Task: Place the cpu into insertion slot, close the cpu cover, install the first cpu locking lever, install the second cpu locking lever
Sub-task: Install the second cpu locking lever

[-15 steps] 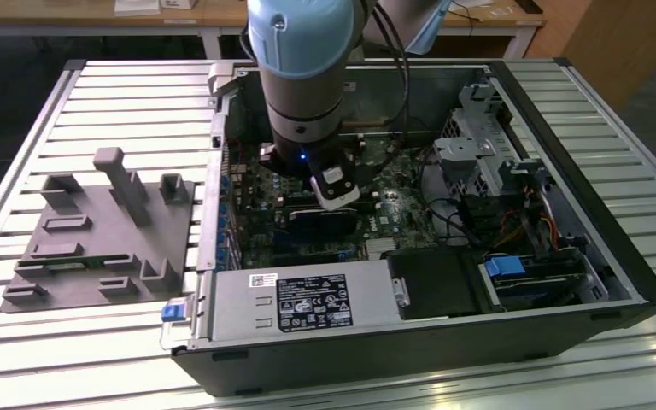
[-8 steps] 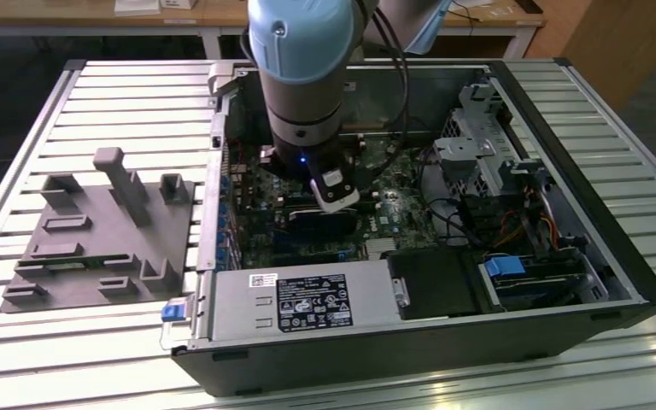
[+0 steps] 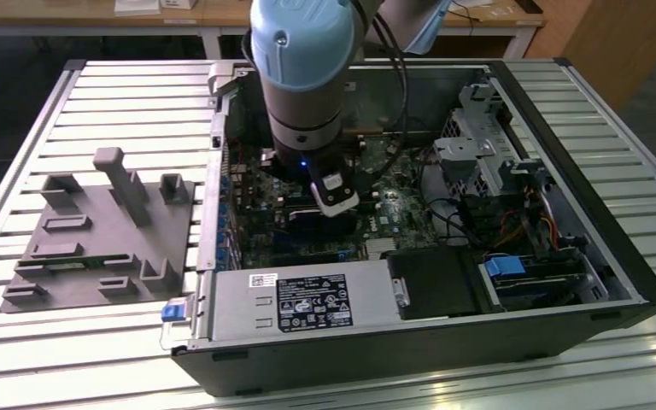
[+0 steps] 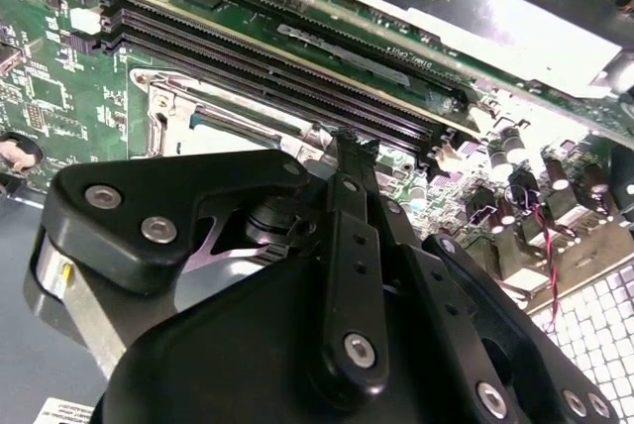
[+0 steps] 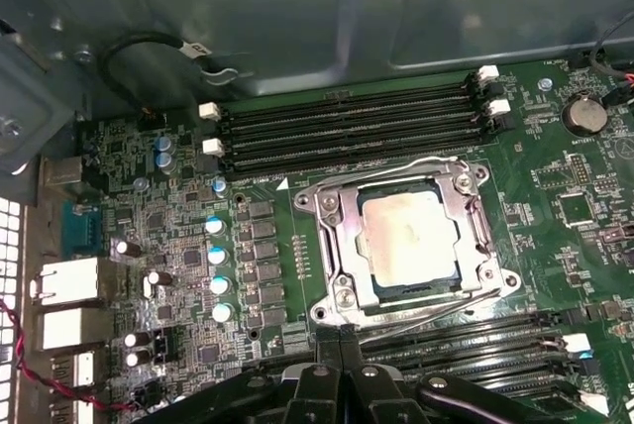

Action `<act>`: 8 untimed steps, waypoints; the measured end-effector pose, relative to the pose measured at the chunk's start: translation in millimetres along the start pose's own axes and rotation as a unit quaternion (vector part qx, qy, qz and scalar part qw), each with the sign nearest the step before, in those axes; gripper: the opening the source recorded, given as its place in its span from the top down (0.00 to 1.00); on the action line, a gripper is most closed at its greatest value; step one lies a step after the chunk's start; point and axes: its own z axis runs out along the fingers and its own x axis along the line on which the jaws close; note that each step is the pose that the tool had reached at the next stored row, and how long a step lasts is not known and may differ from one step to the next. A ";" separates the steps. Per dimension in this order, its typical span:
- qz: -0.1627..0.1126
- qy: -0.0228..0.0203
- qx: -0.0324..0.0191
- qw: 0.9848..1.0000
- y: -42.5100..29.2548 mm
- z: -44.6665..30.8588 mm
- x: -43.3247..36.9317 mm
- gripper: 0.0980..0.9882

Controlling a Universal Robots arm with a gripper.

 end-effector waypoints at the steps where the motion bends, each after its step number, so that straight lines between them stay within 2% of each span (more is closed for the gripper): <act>1: 0.000 0.000 -0.001 1.000 0.0 0.3 -0.2 1.00; 5: 0.000 0.001 -0.006 1.000 -0.1 1.7 -1.8 1.00; 8: 0.001 0.002 -0.007 1.000 -0.9 4.2 -2.0 1.00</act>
